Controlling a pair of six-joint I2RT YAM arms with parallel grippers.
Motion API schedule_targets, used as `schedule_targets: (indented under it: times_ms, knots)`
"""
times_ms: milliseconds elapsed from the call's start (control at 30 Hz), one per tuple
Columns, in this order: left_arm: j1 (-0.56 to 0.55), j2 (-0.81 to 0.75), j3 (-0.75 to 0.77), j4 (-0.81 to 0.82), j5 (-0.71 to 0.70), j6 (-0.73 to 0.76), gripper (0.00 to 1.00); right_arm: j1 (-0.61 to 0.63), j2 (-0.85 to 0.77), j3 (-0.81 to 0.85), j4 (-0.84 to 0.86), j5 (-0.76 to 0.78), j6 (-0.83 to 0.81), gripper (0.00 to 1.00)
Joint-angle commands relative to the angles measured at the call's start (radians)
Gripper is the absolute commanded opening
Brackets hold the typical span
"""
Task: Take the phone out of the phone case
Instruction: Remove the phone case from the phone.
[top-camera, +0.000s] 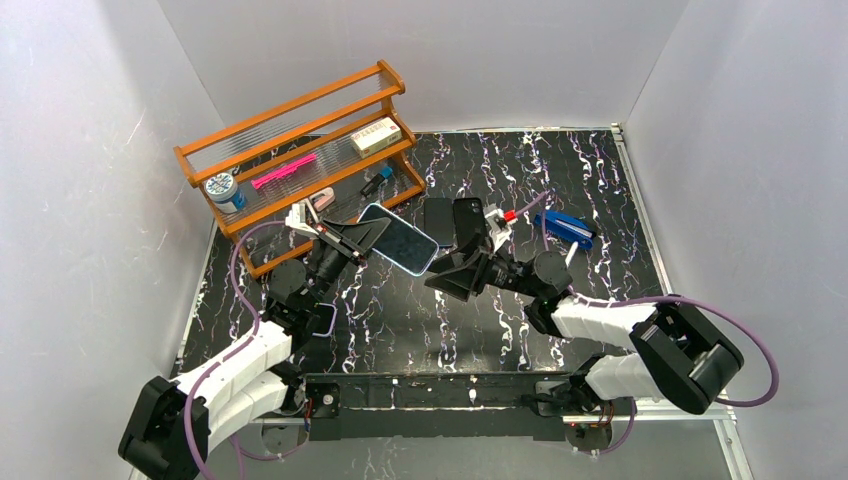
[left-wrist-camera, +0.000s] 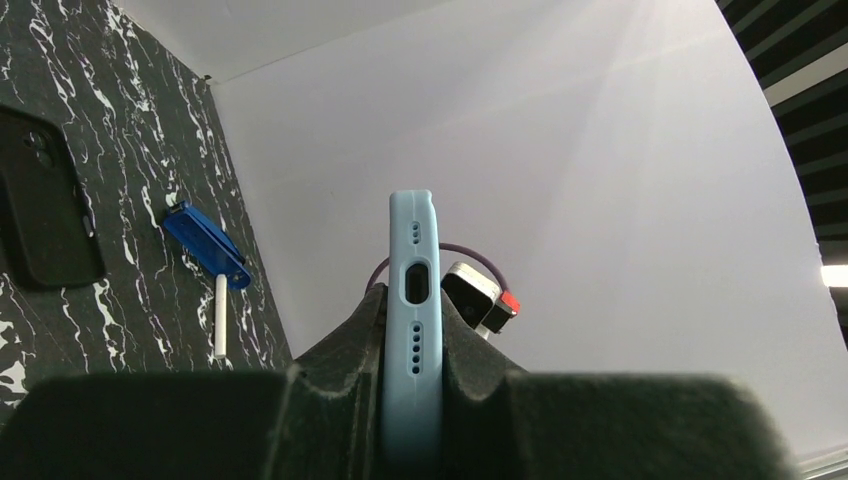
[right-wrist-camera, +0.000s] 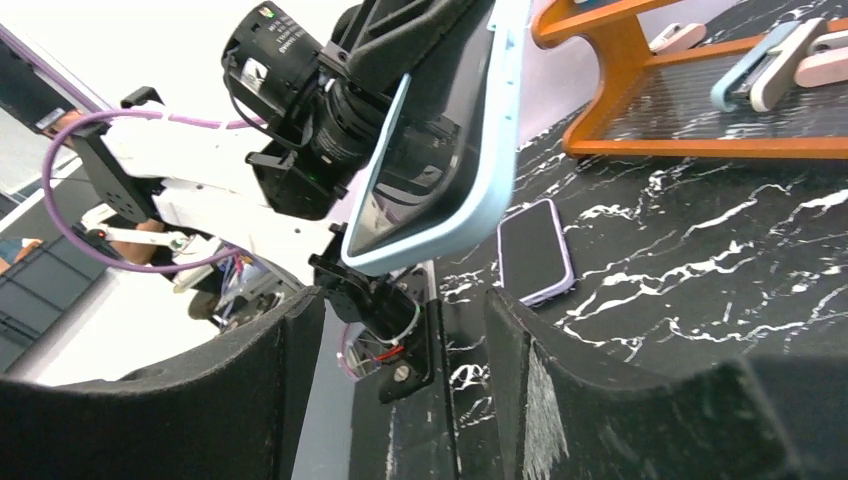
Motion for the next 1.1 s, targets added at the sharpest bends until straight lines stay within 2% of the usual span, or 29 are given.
schedule_targets:
  times_ms: [0, 300, 600, 1067]
  knots:
    - [-0.003, -0.031, 0.006, 0.083, -0.019, 0.030, 0.00, 0.037, -0.002, 0.033, 0.118, 0.082, 0.109, 0.67]
    - [-0.003, -0.031, 0.008, 0.083, -0.014, 0.031, 0.00, 0.057, 0.064, 0.081, 0.160, 0.101, 0.153, 0.61]
    - [-0.003, -0.037, 0.001, 0.082, -0.027, 0.019, 0.00, 0.060, 0.127, 0.099, 0.203, 0.060, 0.167, 0.47]
    - [-0.003, -0.043, -0.002, 0.082, -0.034, 0.018, 0.00, 0.067, 0.158, 0.097, 0.223, 0.039, 0.171, 0.42]
